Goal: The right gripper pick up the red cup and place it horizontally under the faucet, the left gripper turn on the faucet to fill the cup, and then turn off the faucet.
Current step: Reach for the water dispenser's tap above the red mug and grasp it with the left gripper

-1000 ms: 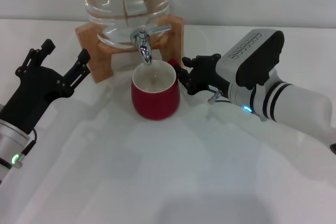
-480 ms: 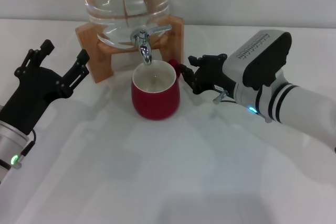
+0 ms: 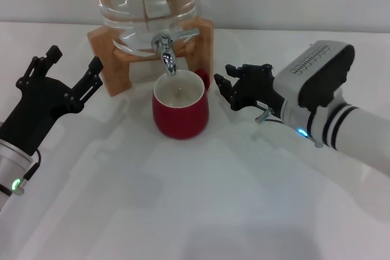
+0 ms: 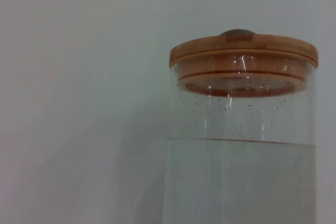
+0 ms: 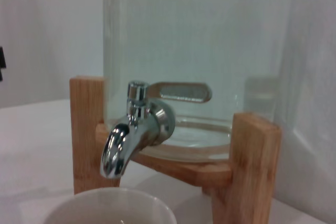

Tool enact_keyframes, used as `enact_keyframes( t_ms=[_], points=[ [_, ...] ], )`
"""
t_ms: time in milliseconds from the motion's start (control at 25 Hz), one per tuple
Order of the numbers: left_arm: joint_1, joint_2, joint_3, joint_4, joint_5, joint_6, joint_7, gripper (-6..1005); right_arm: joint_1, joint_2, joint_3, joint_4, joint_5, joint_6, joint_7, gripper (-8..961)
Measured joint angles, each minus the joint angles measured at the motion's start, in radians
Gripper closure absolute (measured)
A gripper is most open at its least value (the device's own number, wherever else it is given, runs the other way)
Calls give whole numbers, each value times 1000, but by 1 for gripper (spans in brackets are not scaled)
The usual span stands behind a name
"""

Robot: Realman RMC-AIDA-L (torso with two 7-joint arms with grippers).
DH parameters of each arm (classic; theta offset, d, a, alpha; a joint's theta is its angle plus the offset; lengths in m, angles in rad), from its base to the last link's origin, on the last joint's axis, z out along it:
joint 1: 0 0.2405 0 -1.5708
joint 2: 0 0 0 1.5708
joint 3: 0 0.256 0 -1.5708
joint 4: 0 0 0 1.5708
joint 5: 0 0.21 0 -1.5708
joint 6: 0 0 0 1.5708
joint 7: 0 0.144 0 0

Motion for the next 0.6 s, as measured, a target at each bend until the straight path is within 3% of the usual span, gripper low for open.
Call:
enact_keyframes(
  t_ms=[600],
  points=[
    [0,1,-2,3,-10,-2,5,124,-93,-9,29,-18,-2,-129,-13,643]
  ],
)
